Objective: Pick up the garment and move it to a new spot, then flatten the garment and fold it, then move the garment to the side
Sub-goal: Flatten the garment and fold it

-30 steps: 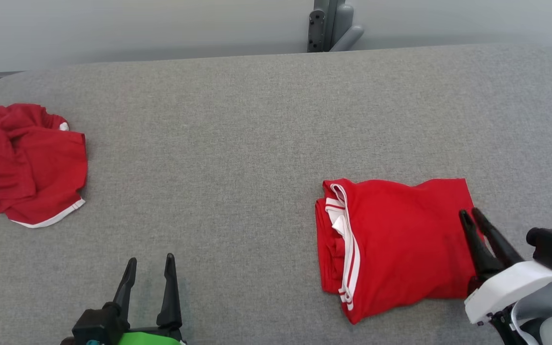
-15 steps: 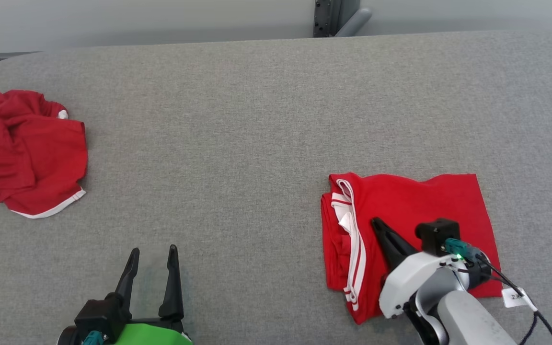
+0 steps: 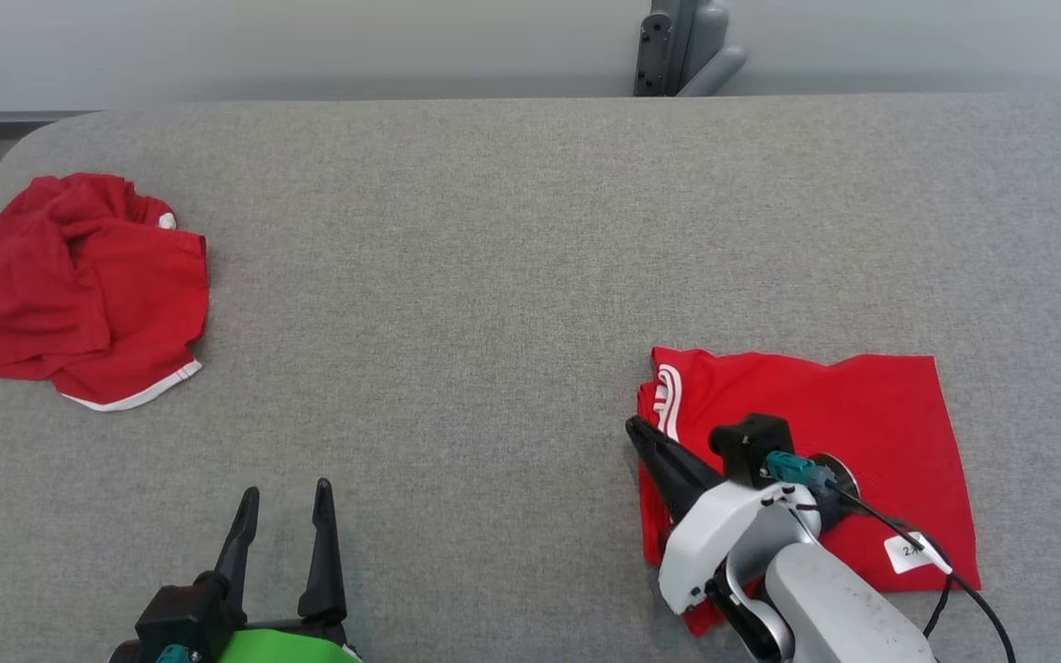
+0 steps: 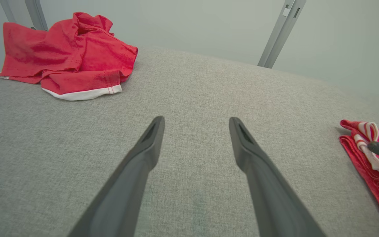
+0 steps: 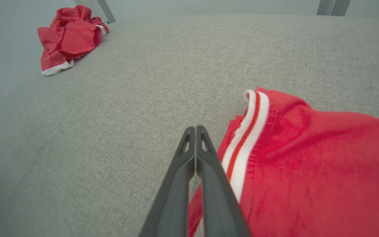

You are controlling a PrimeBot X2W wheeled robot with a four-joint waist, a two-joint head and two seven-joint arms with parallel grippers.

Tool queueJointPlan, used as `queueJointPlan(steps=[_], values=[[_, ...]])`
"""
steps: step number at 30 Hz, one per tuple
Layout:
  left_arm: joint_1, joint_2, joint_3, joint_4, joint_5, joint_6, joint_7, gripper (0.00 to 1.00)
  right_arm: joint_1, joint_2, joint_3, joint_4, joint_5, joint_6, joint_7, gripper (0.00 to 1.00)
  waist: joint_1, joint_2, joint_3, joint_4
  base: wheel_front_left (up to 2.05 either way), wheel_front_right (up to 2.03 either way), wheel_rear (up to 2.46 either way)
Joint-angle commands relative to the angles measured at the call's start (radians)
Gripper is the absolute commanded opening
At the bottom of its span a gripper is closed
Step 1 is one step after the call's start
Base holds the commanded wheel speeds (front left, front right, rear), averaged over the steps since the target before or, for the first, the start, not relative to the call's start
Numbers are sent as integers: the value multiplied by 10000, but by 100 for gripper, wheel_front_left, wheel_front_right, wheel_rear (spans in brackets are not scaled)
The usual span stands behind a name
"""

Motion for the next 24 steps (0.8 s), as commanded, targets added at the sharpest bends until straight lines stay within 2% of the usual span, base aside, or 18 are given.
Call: queueJointPlan(steps=[1,4,5,6,7,8,13,17,24], values=[[148,11,63,-54,-42,42,-27,100,12,-66,-19,-174,73,0,-241,0,0,0,-219,-136,0,0,0],[322,11,181,-140,-53,98,-27,100,433,-395,-195,-644,-69,0,-598,0,0,0,-529,-315,0,0,0],[373,11,236,-184,-41,101,-29,100,565,-542,-336,-905,-171,0,-719,10,0,0,-633,-376,0,0,0],[444,11,291,-228,-2,126,-28,100,746,-689,-559,-1184,-274,0,-830,39,0,0,-742,-437,0,0,0],[513,11,352,-256,55,131,-28,100,970,-844,-765,-1459,-427,0,-909,74,0,0,-853,-495,0,0,0],[592,11,418,-295,120,131,-28,100,1213,-982,-975,-1768,-564,0,-982,100,0,0,-961,-559,0,0,0],[977,11,689,-425,392,130,-28,100,2526,-1492,-2352,-3172,-949,-3,-1167,100,0,0,-1475,-804,0,0,0],[1152,11,863,-493,409,81,-28,100,3403,-1604,-3357,-3806,-1356,-2,-1226,100,0,0,-1688,-883,0,0,0],[1265,11,1041,-316,503,-35,-28,100,4258,-1087,-4625,-3821,-1657,-2,-1242,100,0,0,-1991,-905,0,0,0]])
